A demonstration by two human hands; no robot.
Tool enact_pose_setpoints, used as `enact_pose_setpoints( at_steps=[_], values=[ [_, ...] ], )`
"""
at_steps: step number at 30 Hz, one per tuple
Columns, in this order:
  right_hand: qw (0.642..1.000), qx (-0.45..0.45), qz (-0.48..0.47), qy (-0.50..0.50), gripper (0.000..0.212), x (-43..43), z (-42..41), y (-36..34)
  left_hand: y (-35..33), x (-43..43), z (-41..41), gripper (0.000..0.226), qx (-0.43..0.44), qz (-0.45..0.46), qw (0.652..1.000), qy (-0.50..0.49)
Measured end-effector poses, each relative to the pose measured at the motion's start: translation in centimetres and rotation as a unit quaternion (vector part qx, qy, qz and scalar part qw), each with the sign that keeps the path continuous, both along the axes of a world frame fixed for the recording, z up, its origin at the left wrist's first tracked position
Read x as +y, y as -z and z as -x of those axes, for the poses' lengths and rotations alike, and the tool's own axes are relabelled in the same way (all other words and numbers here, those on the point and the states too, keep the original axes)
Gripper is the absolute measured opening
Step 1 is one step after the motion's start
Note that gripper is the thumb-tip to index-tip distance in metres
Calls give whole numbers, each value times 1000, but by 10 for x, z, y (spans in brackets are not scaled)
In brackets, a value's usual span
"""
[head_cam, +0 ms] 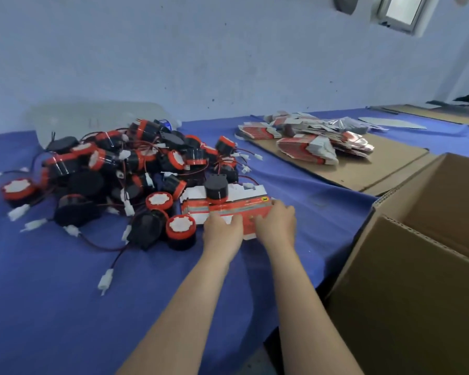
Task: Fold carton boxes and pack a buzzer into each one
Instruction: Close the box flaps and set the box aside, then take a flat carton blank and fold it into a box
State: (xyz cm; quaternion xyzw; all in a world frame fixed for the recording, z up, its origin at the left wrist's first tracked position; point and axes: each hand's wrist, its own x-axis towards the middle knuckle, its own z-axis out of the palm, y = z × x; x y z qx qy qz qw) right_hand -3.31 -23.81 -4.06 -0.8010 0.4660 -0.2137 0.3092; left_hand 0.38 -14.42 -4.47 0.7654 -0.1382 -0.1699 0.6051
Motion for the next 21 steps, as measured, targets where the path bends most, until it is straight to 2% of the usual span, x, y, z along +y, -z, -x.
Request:
enact_pose_setpoints(
  at_steps=[5,7,10,12,15,17,21],
  values=[
    [993,-112,-21,36,26,-12,30,-19,-10,11,-4,13,112,107,988,15],
    [986,-163,-9,26,26,-9,38,-30,-16,16,-8,18,144,139,979,32],
    [968,-249,27,7,23,5,50,-47,-30,26,-10,16,158,128,977,70],
    [951,-305,51,-25,19,20,54,-59,-40,32,-11,25,158,109,978,86],
    [927,-350,60,-121,25,48,46,-70,-52,41,-20,34,72,126,988,46],
    [924,-339,58,-168,31,63,33,-67,-60,54,-29,35,-2,159,987,-30],
    [916,-327,36,-229,48,92,-2,-55,-62,99,-56,51,-110,146,974,-133]
  ],
)
